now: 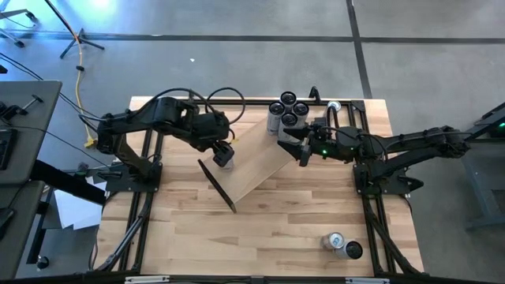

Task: Place canned beverage on shelf
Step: Put the top white-pink soda can on the shelf

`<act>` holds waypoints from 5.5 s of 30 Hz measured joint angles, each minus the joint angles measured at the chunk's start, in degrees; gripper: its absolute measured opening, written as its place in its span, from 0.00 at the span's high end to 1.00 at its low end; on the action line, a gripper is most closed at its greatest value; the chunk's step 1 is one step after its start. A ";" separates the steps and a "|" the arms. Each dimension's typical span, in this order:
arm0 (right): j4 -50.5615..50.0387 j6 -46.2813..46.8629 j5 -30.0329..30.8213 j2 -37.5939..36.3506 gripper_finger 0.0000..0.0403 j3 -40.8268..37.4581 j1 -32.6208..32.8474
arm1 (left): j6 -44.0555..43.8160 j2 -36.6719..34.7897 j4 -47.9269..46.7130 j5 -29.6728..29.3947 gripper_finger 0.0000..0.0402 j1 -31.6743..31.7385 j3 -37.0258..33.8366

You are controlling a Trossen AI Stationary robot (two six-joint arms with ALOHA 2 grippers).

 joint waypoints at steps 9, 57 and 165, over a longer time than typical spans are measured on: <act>0.00 -0.02 0.00 0.00 0.13 0.00 0.00 | 0.34 0.71 0.02 1.71 0.01 0.00 -0.02; -0.87 -0.04 -0.02 0.00 0.13 0.00 0.00 | -0.21 3.95 0.00 7.48 0.21 0.17 -0.07; -0.85 -3.02 0.01 0.01 0.13 0.00 0.00 | -1.13 3.49 2.80 15.38 0.26 3.26 -0.04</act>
